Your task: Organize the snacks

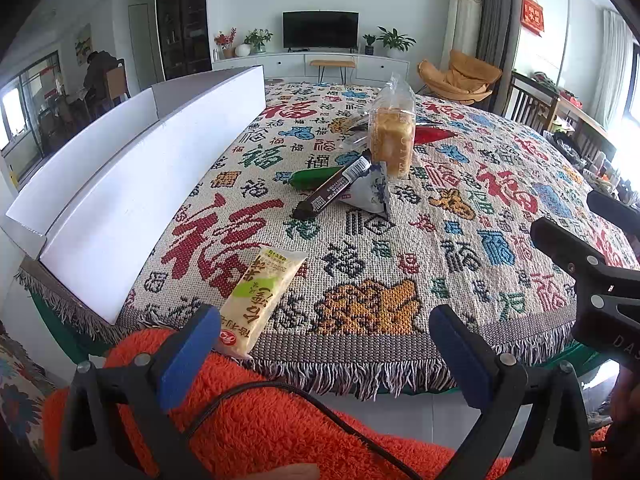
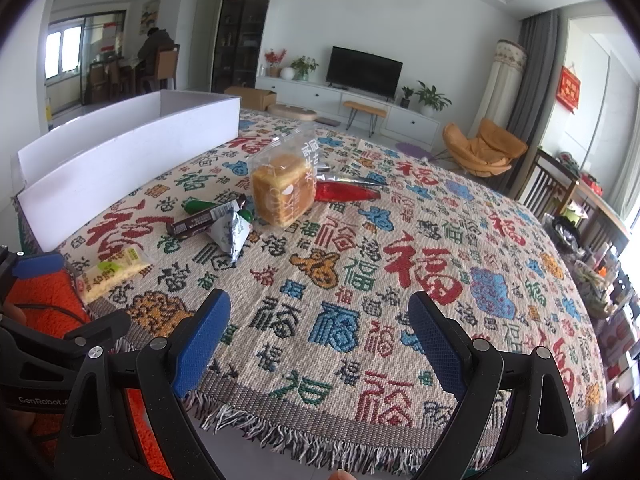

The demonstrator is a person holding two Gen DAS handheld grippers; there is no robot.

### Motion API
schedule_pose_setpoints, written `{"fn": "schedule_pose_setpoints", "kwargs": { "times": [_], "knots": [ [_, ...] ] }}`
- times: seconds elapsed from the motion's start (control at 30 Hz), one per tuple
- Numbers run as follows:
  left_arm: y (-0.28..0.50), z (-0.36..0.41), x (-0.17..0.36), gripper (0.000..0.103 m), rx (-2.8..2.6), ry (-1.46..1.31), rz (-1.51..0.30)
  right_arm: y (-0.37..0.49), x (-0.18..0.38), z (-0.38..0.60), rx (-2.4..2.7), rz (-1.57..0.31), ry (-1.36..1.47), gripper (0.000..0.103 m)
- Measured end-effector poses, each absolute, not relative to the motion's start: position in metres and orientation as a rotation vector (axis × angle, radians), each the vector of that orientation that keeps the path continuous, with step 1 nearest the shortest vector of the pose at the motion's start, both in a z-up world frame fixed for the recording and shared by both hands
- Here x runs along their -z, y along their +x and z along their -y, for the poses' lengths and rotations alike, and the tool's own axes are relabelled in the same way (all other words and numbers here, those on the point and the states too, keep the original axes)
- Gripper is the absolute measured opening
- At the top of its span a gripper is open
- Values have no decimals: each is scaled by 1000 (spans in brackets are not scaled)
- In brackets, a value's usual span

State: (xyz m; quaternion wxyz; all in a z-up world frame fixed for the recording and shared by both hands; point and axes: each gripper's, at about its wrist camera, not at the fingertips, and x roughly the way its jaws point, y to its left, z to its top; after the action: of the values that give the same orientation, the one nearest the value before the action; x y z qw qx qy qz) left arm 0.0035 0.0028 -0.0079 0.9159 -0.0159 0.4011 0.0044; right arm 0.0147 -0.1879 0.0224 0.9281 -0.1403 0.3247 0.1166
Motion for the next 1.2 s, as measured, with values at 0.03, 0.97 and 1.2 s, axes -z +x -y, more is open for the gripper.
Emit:
{"fn": "schedule_pose_setpoints", "kwargs": {
  "times": [0.03,0.97,1.2],
  "knots": [
    [4,-3,8,103,-9,-33,-825,15,-23,188,-238,-666,-288,93],
    [4,-3,8,103,-9,-34,-826,15,-20,186,-243,-673,-291,93],
    [4,-3,8,103,-9,-33,-827,14,-19,186,-244,-676,-294,93]
  ]
}}
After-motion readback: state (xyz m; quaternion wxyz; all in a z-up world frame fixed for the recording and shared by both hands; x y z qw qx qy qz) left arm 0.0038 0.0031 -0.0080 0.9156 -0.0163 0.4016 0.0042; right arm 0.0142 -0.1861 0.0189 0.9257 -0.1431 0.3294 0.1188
